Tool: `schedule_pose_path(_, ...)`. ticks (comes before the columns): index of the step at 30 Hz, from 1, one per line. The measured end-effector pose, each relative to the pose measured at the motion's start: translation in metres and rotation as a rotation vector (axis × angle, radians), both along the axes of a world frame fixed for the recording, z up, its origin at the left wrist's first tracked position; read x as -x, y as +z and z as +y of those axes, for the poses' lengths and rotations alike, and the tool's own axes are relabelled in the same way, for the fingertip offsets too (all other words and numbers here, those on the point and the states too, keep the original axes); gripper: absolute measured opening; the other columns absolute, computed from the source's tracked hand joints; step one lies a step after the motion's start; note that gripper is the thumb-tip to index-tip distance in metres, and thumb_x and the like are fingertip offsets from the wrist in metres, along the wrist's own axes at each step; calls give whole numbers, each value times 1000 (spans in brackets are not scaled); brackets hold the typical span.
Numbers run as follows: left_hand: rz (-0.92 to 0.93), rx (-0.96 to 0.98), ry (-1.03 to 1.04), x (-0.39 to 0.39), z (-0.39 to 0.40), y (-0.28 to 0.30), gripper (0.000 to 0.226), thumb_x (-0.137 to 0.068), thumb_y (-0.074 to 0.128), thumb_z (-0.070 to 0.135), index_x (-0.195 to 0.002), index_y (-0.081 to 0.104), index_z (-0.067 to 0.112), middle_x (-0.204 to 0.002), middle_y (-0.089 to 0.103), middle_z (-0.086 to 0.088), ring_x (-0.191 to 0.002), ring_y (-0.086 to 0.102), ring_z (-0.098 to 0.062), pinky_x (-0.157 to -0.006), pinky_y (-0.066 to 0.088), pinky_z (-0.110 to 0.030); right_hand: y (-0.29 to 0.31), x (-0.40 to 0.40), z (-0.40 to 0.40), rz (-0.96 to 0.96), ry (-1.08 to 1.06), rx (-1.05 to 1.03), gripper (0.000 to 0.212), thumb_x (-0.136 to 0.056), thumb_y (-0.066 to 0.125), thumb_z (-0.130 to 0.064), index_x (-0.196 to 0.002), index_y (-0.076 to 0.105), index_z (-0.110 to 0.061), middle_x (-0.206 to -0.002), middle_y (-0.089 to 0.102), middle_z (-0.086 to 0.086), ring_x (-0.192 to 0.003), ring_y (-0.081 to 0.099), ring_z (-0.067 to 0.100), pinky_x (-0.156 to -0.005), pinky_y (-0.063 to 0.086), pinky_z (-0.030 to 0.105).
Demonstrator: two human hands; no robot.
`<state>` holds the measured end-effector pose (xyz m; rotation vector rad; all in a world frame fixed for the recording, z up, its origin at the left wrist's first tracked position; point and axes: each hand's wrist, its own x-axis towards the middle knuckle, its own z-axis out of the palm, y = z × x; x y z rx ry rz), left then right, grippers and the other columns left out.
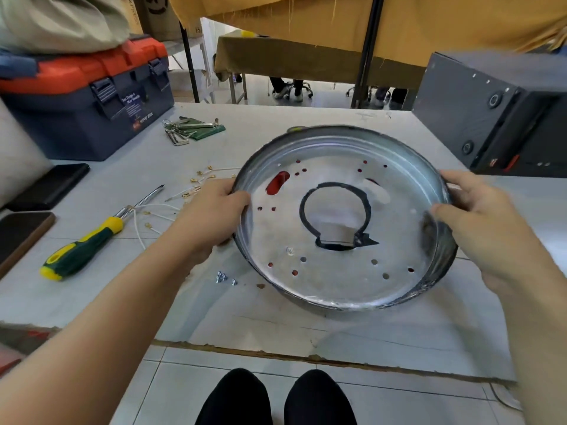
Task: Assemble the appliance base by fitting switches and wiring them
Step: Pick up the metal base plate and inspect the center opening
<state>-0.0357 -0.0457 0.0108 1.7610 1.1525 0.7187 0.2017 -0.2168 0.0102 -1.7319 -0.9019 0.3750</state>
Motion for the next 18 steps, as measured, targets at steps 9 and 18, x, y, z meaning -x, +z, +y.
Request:
schedule_pose_path(9,202,114,-116,-6,7,8,17,-91,44,4,-81,57,0,-65,57,-12,-45,53,-17,-47,37,-20,6,-8,-6,-177,98,426,41,-84,55,-5,-114,54,-33,-98,66,2,-92,62,28,-87,50,49)
schedule_pose_path(18,655,-209,-299,-18,13,19,7,-91,51,16,-98,51,14,-89,58,-5,-76,56,-21,-60,44,-30,15,-17,-12,-416,137,747,34,-85,60,-16,-116,47,-18,-92,60,7,-84,56,23,-72,46,37)
